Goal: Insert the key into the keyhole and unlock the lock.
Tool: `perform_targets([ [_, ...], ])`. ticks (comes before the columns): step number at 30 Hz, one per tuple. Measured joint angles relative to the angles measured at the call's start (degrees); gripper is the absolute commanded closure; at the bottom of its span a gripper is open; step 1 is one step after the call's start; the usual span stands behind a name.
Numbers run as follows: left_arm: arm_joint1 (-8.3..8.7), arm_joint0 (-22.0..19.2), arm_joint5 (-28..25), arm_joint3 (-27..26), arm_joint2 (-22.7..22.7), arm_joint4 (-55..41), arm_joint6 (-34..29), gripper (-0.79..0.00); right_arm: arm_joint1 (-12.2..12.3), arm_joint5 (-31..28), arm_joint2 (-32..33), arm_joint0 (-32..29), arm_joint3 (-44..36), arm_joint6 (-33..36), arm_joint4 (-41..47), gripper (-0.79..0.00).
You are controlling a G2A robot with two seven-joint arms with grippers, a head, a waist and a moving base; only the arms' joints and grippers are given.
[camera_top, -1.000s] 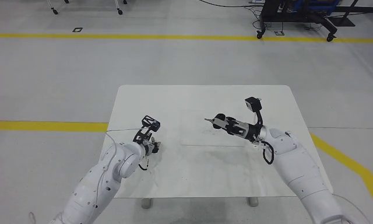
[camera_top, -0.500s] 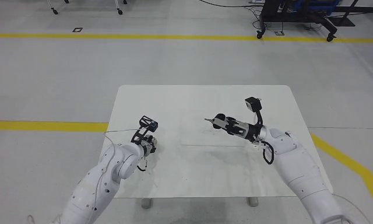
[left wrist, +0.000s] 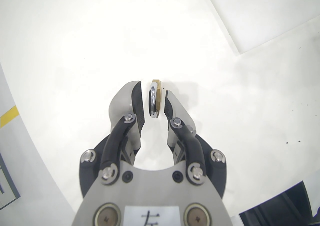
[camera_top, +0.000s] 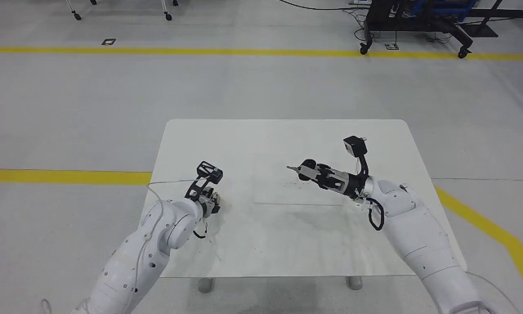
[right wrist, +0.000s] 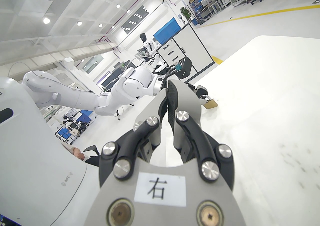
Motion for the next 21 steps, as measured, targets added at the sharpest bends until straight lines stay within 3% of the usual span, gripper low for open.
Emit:
perform_targets([
  [2,-0.09,-0.07,0.01,0.16,0.01,0.01,0.09,-0.034,0.0,0.0,0.0,0.0,0.0,0.0,0.0,0.0],
  [6,-0.28,-0.31,-0.2,0.66,0.09,-0.05,0.29,0.0,0.0,0.0,0.0,0.0,0.0,0.0,0.0,0.0],
  [21,-0.96,-1.59,-1.07,3.83,-0.03,0.36,3.56,0.0,0.0,0.0,0.0,0.0,0.0,0.0,0.0,0.0],
])
